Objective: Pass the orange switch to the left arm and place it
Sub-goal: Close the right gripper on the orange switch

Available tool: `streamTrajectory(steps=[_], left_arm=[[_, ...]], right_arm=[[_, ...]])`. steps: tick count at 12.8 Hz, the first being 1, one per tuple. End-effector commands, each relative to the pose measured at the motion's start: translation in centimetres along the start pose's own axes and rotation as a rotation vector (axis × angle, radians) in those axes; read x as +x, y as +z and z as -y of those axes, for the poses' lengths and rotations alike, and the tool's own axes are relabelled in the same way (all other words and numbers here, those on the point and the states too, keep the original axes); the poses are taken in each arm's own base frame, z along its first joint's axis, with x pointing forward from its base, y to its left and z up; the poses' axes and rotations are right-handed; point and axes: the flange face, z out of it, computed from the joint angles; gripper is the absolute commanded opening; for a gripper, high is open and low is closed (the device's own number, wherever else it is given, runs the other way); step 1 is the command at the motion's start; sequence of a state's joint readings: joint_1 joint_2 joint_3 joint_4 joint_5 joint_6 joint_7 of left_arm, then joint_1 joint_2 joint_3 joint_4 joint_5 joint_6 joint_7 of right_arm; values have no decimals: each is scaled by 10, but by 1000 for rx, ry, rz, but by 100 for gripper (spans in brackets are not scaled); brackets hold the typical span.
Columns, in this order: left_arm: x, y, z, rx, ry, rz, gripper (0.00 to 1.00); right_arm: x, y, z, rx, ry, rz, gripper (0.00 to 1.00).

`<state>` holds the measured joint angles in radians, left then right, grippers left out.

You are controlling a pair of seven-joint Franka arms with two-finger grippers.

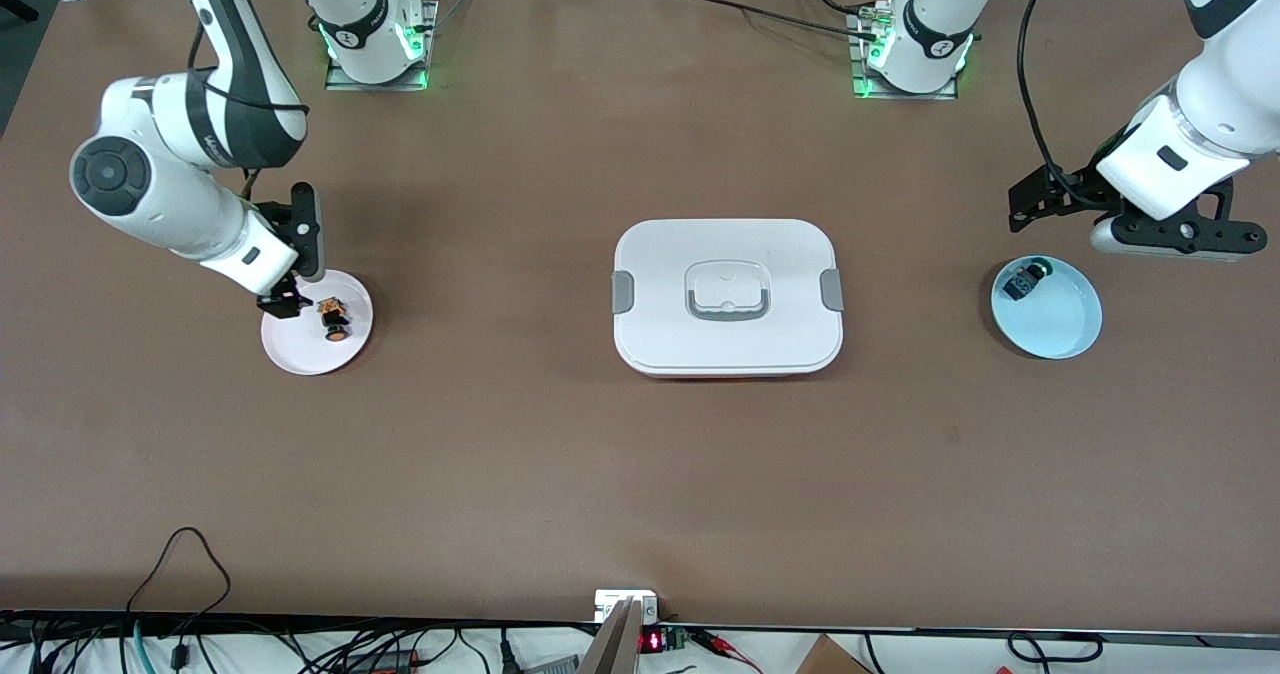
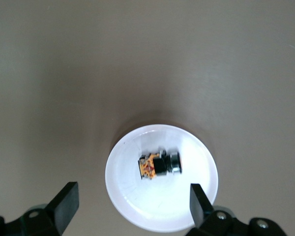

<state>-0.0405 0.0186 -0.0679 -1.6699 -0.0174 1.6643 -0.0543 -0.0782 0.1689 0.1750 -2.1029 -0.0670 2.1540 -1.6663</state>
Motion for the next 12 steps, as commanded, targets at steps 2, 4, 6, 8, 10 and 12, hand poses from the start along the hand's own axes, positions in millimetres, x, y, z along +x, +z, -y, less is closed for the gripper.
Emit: streamTrajectory(steps=[2, 4, 6, 8, 10, 12], left_arm=[[1, -7, -2, 19, 4, 2, 100], [1, -7, -2, 19, 4, 2, 100], [1, -8, -2, 19, 4, 1, 100], [1, -7, -2, 19, 4, 2, 100], [1, -7, -2, 19, 4, 2, 100], [1, -8, -2, 19, 4, 2, 100]], right_arm=[[-23, 54, -6, -29, -134, -19, 100], [-27, 78, -14, -58, -231, -25, 100], [-29, 98, -18, -81, -282, -29, 100], [-32, 106, -20, -93, -315, -29, 100], [-33, 109, -21, -101, -322, -28, 100], [-43, 119, -19, -101, -299, -37, 100]])
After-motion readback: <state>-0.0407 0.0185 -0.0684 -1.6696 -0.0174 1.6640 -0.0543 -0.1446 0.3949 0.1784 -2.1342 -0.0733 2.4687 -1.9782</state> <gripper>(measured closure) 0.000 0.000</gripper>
